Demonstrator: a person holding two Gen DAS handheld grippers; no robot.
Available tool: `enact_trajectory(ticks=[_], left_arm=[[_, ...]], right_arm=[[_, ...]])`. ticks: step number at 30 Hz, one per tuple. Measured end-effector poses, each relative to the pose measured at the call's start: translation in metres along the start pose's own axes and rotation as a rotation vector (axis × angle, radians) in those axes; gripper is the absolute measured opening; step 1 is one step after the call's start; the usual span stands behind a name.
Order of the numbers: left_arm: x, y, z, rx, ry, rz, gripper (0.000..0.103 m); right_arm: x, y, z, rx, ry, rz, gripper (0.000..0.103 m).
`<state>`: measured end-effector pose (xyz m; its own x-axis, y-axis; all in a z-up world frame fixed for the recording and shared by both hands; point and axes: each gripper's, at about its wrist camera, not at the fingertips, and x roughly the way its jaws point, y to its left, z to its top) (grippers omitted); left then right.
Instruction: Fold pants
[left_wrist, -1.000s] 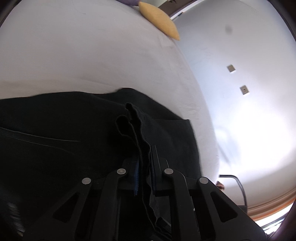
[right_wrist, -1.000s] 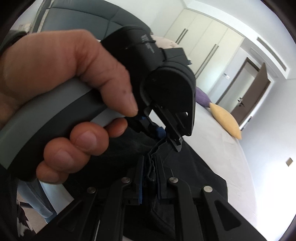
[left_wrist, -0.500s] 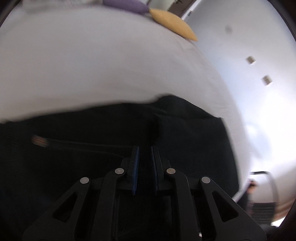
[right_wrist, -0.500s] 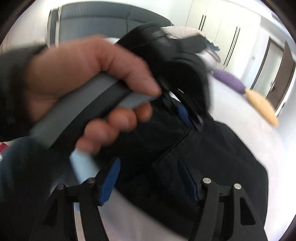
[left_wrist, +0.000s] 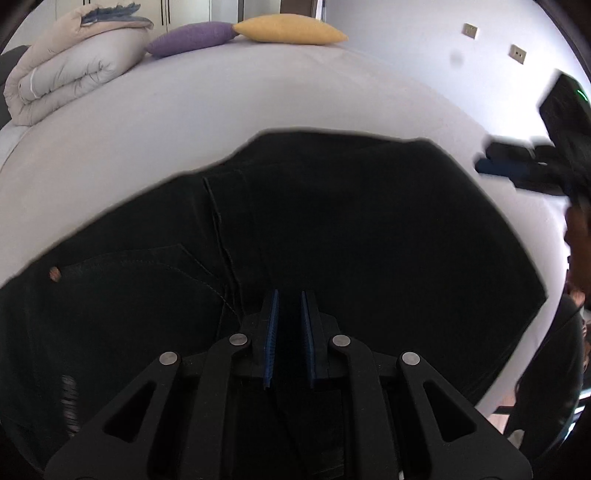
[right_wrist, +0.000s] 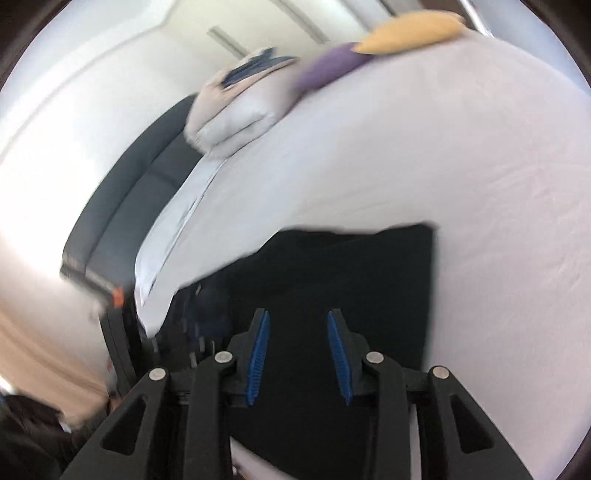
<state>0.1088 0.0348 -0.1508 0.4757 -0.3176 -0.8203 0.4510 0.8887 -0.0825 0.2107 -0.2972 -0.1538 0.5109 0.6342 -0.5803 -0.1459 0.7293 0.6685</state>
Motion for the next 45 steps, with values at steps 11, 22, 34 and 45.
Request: enact_trajectory(ticks=[11, 22, 34, 45], left_arm=[[0.003, -0.001, -0.013, -0.012, -0.02, -0.012, 0.012], [0.004, -0.01, -0.019, -0.006, -0.024, 0.003, 0.012], [0.0, -0.013, -0.018, -0.009, -0.026, 0.003, 0.012], [0.0, -0.016, -0.017, -0.016, -0.03, -0.002, 0.012]], right_arm=[[0.058, -0.051, 0.008, 0.163, 0.077, 0.003, 0.022], [0.024, -0.005, -0.079, 0.099, 0.185, 0.063, 0.022], [-0.013, 0.011, -0.136, 0.151, 0.152, 0.052, 0.022], [0.022, 0.044, -0.087, 0.117, 0.096, 0.099, 0.027]])
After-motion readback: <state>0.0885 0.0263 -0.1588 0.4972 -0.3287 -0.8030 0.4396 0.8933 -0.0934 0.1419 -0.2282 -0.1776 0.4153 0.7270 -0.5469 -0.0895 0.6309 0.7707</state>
